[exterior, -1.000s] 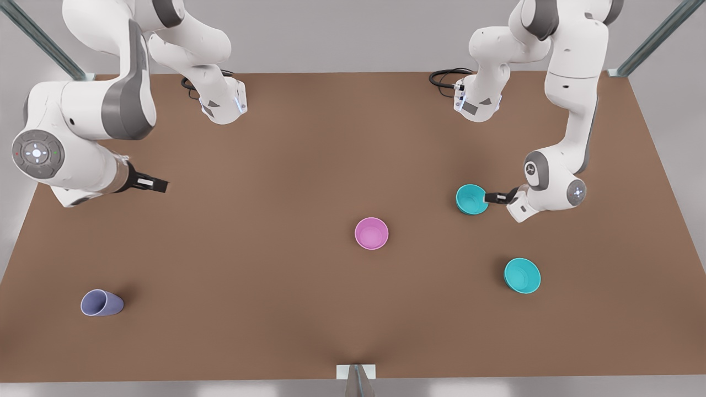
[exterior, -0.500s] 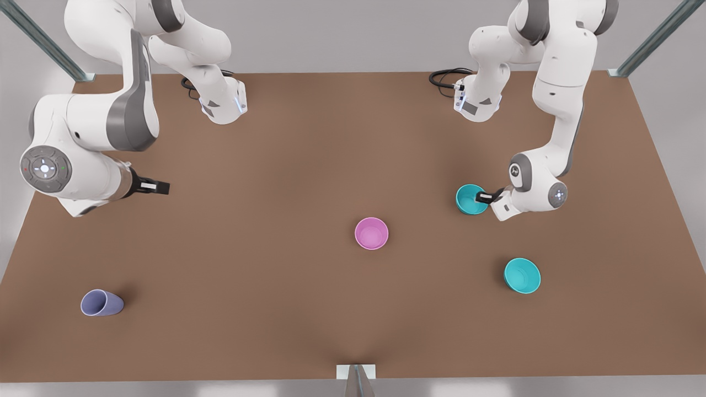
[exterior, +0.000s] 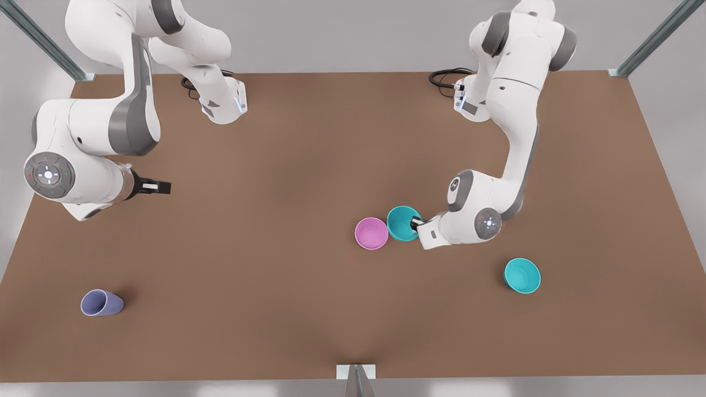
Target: Stack the blue bowl on the pink bowl
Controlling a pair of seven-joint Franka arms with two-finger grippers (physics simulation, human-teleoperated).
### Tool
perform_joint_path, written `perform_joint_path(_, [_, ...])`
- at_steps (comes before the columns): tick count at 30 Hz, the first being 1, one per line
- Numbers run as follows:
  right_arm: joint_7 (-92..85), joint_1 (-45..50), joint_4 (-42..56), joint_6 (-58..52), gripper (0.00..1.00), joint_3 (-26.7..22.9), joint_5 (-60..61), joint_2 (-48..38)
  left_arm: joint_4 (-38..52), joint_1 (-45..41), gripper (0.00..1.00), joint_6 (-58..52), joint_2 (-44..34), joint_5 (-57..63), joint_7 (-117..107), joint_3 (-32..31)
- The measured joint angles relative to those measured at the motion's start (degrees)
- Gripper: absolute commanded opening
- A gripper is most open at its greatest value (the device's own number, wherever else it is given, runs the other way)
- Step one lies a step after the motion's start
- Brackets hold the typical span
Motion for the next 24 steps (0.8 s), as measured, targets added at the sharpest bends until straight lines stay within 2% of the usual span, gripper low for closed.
perform_joint_path(4, [-0.7, -0.1, 0.3, -0.1, 1.0, 0.0, 0.0, 0.2, 5.3, -2.2, 0.21, -2.8, 4.6, -0.2, -9.3, -0.4])
perform_joint_path(24, [-2.3, 0.4, 3.0, -0.2, 1.0, 0.3, 0.4, 1.7, 5.7, -3.1, 0.21, -0.2, 8.6, -0.5, -34.4, -2.1])
